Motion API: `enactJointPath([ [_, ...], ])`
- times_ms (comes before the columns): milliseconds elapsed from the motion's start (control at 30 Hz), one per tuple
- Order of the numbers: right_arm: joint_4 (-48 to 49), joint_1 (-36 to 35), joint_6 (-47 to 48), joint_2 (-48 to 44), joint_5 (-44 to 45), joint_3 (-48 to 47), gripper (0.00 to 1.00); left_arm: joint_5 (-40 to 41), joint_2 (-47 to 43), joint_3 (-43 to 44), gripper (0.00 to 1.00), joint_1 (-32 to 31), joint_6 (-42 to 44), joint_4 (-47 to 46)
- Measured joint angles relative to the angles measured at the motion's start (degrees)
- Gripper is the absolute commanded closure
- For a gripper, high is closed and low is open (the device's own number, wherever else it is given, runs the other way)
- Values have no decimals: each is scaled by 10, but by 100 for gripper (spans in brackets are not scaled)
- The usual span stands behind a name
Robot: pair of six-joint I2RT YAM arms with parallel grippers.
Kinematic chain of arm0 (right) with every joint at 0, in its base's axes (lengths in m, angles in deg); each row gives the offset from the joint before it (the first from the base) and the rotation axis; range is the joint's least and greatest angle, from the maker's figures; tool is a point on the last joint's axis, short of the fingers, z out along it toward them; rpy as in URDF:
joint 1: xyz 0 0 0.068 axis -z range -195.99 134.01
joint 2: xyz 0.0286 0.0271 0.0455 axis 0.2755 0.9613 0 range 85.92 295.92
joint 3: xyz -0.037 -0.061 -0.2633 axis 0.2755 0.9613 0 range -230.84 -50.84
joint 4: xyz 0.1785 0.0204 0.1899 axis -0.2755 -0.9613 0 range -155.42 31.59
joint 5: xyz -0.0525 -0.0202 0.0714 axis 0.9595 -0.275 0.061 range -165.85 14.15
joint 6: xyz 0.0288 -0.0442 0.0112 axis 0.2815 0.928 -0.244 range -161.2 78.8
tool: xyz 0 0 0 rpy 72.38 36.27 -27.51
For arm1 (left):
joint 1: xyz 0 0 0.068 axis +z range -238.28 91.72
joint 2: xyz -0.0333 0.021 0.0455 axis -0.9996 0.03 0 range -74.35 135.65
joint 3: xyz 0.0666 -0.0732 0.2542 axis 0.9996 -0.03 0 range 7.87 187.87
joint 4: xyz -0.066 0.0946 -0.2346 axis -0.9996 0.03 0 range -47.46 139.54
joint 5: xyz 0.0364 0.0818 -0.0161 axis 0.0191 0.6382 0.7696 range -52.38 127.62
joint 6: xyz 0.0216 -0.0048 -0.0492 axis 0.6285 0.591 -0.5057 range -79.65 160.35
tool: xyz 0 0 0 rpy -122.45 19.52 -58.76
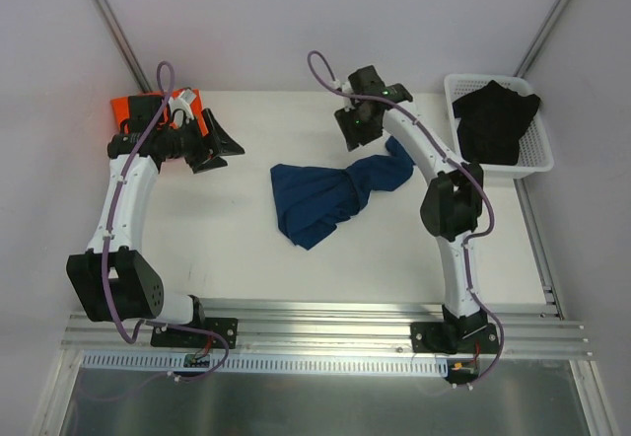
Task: Fold and stack the t-shirts
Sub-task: Flatten out the tshirt
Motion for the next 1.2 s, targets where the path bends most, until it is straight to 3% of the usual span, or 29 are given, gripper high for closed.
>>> enactJointPath([
  [200,-14,-78,-7,-45,-43,52,54,0,0,0,30,0,-1,0],
  [867,-25,-49,-3,23,-43,63,60,-7,-35,-8,29,34,-5,0],
  [967,-26,-50,-2,26,-42,63,67,-7,-35,-8,29,34,-5,0],
  [1133,-26,-50,3,26,-35,63,96,-10,-35,-8,29,34,-5,0],
  [1200,-26,-50,2,26,-33,63,99,-11,-35,-8,29,34,-5,0],
])
